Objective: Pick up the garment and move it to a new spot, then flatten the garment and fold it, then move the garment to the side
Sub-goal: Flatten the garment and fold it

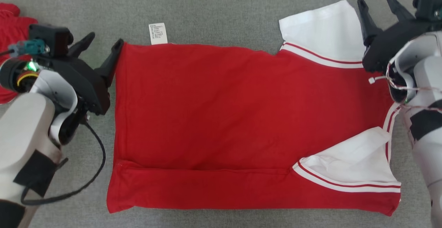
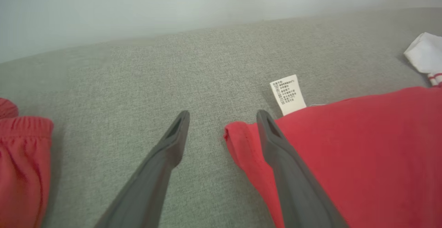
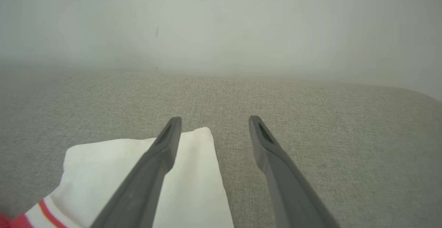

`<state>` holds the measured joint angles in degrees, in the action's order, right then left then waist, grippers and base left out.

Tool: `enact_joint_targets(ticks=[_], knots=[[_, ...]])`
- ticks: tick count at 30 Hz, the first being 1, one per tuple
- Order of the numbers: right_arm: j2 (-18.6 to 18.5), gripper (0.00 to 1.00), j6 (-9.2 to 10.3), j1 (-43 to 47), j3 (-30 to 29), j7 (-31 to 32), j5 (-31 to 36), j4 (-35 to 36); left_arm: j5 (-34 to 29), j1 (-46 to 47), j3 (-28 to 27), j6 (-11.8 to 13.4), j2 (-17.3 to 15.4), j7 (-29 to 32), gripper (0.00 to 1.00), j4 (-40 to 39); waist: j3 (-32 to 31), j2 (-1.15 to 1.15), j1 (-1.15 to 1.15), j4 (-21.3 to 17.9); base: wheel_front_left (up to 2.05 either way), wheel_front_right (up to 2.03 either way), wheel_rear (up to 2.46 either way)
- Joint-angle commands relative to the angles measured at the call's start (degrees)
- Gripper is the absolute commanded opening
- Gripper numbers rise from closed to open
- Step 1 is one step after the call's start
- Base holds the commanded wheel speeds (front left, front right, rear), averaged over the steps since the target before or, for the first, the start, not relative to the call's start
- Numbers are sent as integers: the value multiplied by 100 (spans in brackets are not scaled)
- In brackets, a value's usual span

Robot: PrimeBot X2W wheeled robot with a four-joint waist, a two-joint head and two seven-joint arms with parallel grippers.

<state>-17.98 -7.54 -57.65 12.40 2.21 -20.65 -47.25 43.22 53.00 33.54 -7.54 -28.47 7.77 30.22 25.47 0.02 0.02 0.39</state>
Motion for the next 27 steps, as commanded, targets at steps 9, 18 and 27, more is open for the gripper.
enact_joint_targets(ticks=[9,18,27], knots=[[57,100,12,-938,381,500,-35,-872,582,612,698,11,10,594,100,346,430,-2,-2,59,0,0,0],[56,100,12,-1469,731,847,-109,-1460,1037,783,1111,9,54,1204,43,567,495,-2,-2,96,0,0,0],[90,100,12,-1666,837,1396,-261,-2037,1165,948,1314,11,-28,1053,0,418,567,-2,-2,213,0,0,0]])
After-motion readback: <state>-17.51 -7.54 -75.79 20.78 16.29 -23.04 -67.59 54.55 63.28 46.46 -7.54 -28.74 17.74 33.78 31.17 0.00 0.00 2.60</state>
